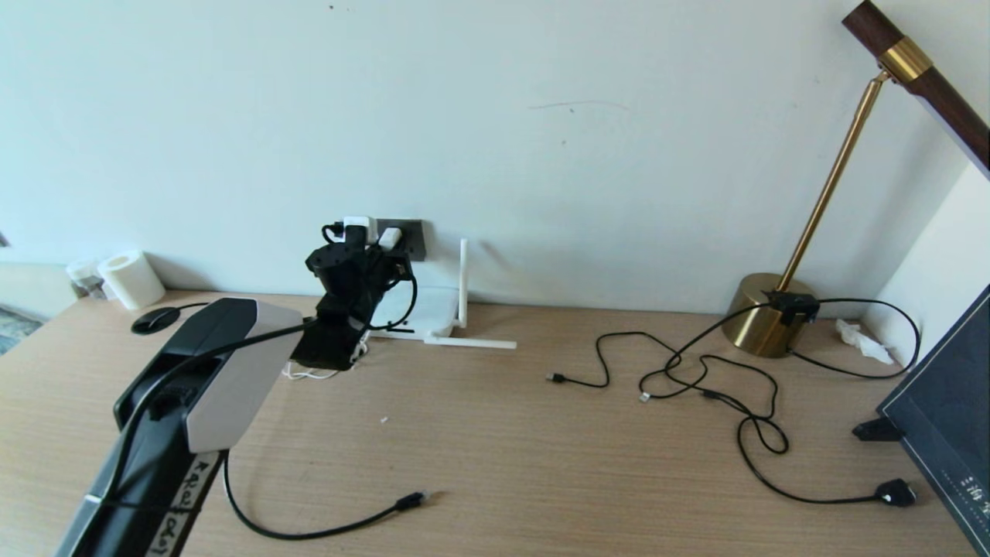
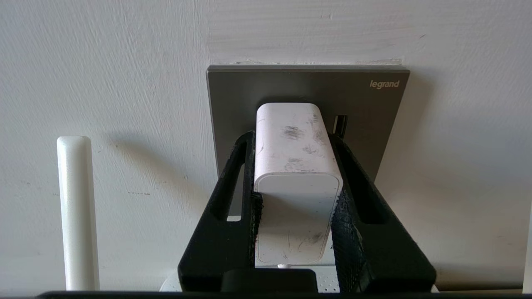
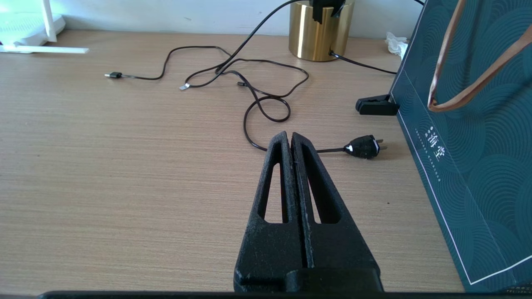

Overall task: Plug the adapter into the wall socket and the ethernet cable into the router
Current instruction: Plug plug into socket

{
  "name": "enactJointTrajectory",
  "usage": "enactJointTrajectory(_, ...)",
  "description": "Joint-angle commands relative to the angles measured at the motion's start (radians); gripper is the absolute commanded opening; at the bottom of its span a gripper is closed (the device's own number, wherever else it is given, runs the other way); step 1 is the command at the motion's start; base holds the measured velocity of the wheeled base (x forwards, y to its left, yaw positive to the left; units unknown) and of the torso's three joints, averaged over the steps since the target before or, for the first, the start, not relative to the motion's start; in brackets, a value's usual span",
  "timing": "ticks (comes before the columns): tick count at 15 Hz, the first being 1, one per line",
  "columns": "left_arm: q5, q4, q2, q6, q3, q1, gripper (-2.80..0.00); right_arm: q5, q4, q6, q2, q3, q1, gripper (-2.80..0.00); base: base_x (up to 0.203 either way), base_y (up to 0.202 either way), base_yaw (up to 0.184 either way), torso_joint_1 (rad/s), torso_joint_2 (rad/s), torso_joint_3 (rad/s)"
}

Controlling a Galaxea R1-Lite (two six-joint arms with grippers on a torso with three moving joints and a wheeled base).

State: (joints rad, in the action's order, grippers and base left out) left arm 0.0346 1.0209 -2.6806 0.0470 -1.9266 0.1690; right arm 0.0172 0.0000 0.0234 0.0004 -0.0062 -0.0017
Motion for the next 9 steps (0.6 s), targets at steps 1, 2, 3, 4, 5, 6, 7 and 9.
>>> enactJointTrajectory(1, -0.008, 0.008, -0.001, 0.001, 0.0, -0.011, -2.8, 0.0, 0.0, 0.0, 0.0, 0.0, 0.0, -2.8, 0.0, 0.0, 0.0, 0.0, 0.0, 0.0)
enactJointTrajectory(2, -0.008, 0.008, 0.001, 0.001, 0.0, -0.012, -2.8, 0.0, 0.0, 0.0, 0.0, 0.0, 0.0, -2.8, 0.0, 0.0, 0.0, 0.0, 0.0, 0.0)
enactJointTrajectory(3, -0.008, 0.008, 0.001, 0.001, 0.0, -0.011, -2.8, 0.0, 0.0, 0.0, 0.0, 0.0, 0.0, -2.8, 0.0, 0.0, 0.0, 0.0, 0.0, 0.0)
enactJointTrajectory(4, -0.01, 0.008, 0.001, 0.001, 0.0, -0.011, -2.8, 0.0, 0.0, 0.0, 0.0, 0.0, 0.0, -2.8, 0.0, 0.0, 0.0, 0.0, 0.0, 0.0)
enactJointTrajectory(5, -0.01, 0.005, 0.001, 0.001, 0.0, -0.011, -2.8, 0.0, 0.0, 0.0, 0.0, 0.0, 0.0, -2.8, 0.0, 0.0, 0.0, 0.0, 0.0, 0.0)
enactJointTrajectory(6, -0.01, 0.004, 0.001, 0.001, 0.0, -0.011, -2.8, 0.0, 0.0, 0.0, 0.0, 0.0, 0.0, -2.8, 0.0, 0.0, 0.0, 0.0, 0.0, 0.0)
enactJointTrajectory(7, -0.01, 0.002, 0.002, 0.001, 0.0, -0.009, -2.8, 0.0, 0.0, 0.0, 0.0, 0.0, 0.0, -2.8, 0.0, 0.0, 0.0, 0.0, 0.0, 0.0)
enactJointTrajectory(9, -0.01, -0.001, 0.004, 0.001, 0.0, -0.008, -2.8, 0.0, 0.0, 0.0, 0.0, 0.0, 0.0, -2.8, 0.0, 0.0, 0.0, 0.0, 0.0, 0.0)
